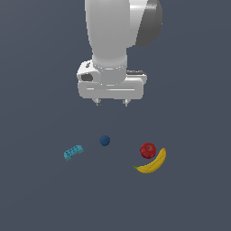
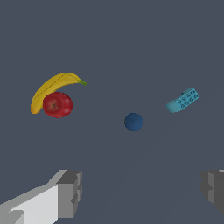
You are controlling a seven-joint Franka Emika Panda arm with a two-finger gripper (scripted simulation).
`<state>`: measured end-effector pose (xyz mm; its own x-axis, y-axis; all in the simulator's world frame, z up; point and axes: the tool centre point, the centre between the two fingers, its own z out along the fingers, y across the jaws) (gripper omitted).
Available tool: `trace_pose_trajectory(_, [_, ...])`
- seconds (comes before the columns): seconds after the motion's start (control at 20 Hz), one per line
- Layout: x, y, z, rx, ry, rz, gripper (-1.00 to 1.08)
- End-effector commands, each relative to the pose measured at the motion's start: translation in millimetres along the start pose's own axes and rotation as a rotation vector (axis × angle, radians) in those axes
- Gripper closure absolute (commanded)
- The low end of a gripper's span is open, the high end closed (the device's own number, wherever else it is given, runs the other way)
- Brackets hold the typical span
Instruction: Pick up a designated object from a clutter of objects.
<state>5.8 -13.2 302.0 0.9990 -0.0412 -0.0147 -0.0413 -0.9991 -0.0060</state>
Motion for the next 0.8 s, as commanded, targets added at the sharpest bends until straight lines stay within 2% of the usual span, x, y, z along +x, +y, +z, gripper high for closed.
trace_pose_trajectory(0.0, [6, 6, 8, 0.005, -0.001, 0.038, -0.92])
trace_pose_trajectory(0.35, [33, 37, 43, 0.021, -0.001, 0.209, -0.92])
trace_pose_trajectory(0.75, [66, 96, 110, 0.031, 0.001, 0.497, -0.92])
